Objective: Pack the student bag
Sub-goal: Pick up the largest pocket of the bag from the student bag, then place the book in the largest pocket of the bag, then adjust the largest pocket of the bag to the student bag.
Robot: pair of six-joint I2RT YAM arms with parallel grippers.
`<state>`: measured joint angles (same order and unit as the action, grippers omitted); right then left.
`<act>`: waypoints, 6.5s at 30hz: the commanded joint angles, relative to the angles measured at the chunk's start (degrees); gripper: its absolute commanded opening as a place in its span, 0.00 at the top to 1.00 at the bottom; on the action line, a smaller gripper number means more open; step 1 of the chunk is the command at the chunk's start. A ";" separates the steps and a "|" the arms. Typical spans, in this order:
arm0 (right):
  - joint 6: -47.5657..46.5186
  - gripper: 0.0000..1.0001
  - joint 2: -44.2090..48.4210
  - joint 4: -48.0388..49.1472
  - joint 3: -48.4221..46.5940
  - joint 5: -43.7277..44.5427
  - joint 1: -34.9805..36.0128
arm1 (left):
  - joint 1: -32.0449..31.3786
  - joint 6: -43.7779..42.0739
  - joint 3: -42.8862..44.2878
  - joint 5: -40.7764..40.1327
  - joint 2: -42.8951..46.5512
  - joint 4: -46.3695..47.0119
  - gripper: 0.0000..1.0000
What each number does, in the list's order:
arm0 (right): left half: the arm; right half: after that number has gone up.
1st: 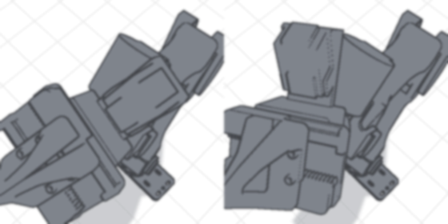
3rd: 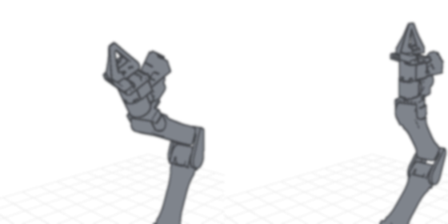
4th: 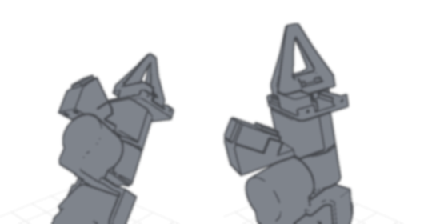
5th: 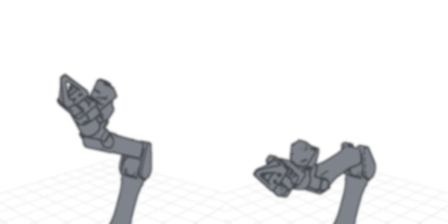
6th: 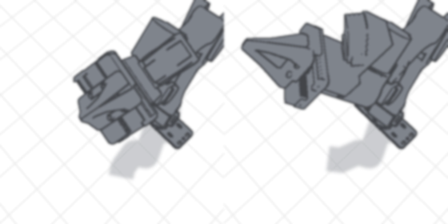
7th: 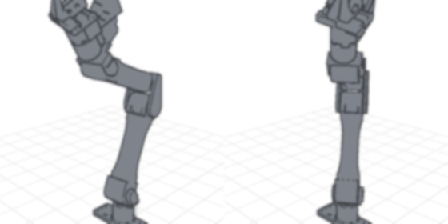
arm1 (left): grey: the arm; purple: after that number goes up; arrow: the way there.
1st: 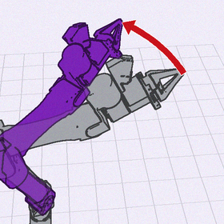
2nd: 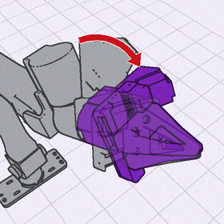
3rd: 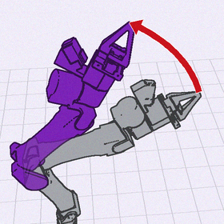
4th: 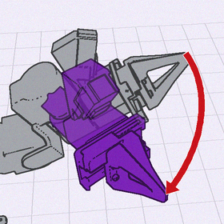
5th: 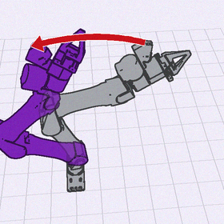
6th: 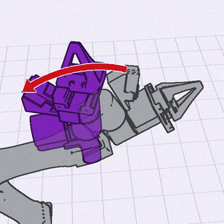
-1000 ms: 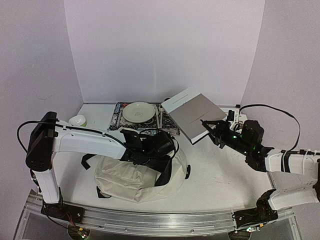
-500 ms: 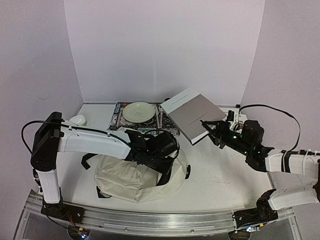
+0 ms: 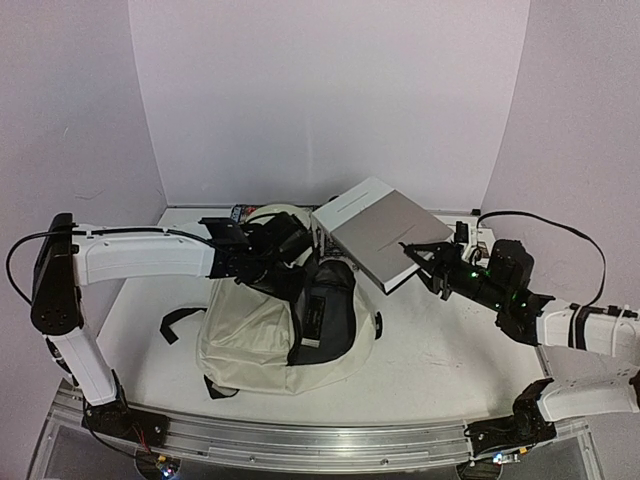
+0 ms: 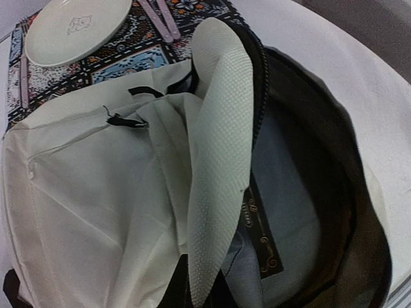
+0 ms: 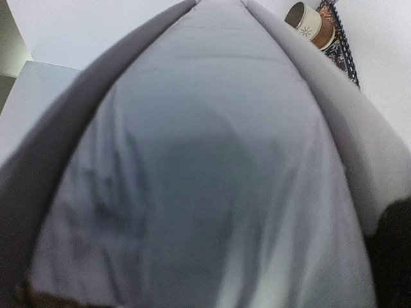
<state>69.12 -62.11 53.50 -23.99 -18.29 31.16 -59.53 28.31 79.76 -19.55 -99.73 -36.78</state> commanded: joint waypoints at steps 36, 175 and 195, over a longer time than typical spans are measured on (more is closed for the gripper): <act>0.06 0.64 -0.52 -17.00 -5.43 -17.28 15.11 | 4.94 -15.09 11.02 4.05 14.74 -5.67 1.00; -81.85 0.96 -38.78 -88.53 -52.42 11.88 43.95 | 7.32 -7.86 -7.34 8.34 14.39 7.40 1.00; -75.63 0.25 -29.23 -83.38 -49.70 25.89 44.36 | 8.80 -6.68 -18.51 11.57 20.38 7.68 0.88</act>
<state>-9.43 -94.93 -28.46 -71.60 -1.08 76.25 -51.05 21.23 63.93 -7.77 -84.50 -30.32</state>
